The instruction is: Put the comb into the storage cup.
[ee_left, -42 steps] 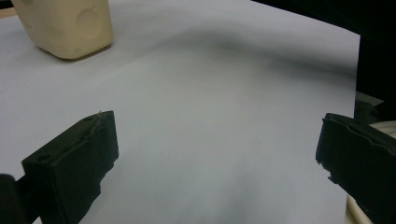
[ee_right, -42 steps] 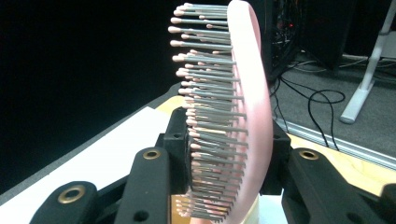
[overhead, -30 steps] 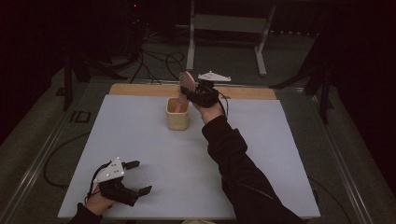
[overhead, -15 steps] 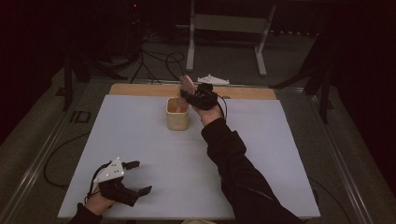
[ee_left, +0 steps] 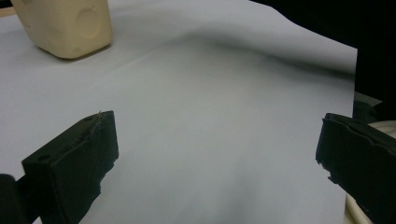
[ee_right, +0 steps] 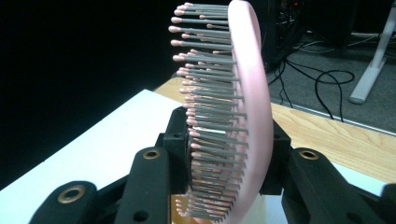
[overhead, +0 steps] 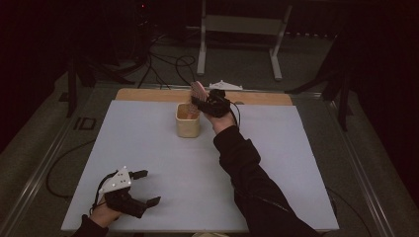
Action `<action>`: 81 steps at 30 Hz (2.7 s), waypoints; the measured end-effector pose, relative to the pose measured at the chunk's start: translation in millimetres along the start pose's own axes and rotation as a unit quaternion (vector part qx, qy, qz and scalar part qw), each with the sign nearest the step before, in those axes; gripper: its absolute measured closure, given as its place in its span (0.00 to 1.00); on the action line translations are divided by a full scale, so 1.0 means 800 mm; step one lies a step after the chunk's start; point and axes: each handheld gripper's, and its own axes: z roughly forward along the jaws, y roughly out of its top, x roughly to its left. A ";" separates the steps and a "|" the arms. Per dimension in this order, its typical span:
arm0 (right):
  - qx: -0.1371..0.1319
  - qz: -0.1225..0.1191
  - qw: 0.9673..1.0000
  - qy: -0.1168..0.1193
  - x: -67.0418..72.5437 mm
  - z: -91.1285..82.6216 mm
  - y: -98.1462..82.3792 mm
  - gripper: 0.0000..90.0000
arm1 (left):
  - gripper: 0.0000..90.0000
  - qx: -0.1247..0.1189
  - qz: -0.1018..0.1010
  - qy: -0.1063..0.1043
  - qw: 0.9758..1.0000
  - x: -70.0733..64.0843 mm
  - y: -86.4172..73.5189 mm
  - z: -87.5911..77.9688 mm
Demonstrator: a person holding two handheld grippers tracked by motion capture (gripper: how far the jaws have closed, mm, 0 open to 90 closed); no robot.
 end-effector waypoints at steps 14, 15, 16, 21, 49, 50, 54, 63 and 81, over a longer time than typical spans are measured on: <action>0.001 0.009 1.000 0.004 -0.011 -0.003 -0.002 0.71 | 0.00 0.001 0.001 -0.001 1.000 0.000 -0.001 0.001; 0.001 0.010 1.000 0.005 -0.011 -0.003 -0.002 0.71 | 0.00 0.000 0.001 -0.002 1.000 0.000 -0.001 0.001; 0.001 0.010 1.000 0.004 -0.012 -0.003 -0.002 0.71 | 0.00 0.001 0.001 -0.002 1.000 0.000 -0.001 0.001; 0.003 0.013 1.000 0.003 -0.015 -0.005 -0.003 0.70 | 0.00 0.001 0.001 -0.001 1.000 0.000 -0.001 0.001; 0.009 0.010 1.000 0.003 -0.022 -0.009 -0.003 0.39 | 0.00 -0.002 0.000 -0.005 1.000 -0.001 -0.001 0.001; 0.013 0.008 1.000 0.002 -0.022 -0.009 -0.002 0.35 | 0.00 -0.002 -0.001 -0.005 1.000 0.000 -0.001 0.001; 0.020 0.005 1.000 0.001 -0.022 -0.009 -0.003 0.21 | 0.00 -0.003 -0.001 -0.005 1.000 0.000 -0.001 0.001; 0.025 0.001 0.999 0.025 -0.026 -0.015 -0.007 0.11 | 0.00 -0.003 -0.001 -0.005 1.000 0.000 -0.001 0.001; 0.032 -0.030 0.999 0.026 -0.026 -0.025 -0.011 0.11 | 0.00 -0.004 0.002 -0.005 1.000 -0.001 -0.001 0.001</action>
